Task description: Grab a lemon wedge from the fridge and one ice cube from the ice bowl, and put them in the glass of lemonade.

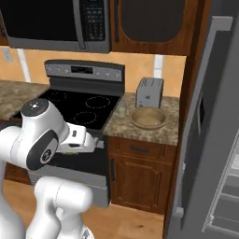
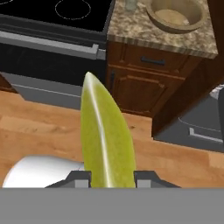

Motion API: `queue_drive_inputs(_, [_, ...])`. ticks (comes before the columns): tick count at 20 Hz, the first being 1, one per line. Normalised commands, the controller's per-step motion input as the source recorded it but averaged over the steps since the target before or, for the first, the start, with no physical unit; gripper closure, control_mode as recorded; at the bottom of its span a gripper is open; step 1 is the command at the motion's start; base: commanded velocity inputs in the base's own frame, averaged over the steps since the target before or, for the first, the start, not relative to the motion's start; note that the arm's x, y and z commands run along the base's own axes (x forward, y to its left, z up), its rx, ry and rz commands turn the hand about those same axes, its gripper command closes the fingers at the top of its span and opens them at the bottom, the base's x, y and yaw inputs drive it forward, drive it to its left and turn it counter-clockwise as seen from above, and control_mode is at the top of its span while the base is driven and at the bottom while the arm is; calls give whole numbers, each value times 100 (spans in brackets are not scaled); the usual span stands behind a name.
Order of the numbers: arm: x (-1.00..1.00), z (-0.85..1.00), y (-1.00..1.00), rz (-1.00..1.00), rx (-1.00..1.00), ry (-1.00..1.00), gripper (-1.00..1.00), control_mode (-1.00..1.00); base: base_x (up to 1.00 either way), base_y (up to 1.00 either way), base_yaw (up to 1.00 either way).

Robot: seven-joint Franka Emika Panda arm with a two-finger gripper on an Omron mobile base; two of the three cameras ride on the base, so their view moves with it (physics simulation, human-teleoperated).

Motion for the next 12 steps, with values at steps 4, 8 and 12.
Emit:
queue_drive_inputs(4, [0,0,0,0,0,0,100,100,100,0,-15])
queue_drive_inputs(8, [0,0,0,0,0,0,100,100,100,1,-13])
queue_drive_inputs(12, [0,0,0,0,0,0,100,100,88,0,-11])
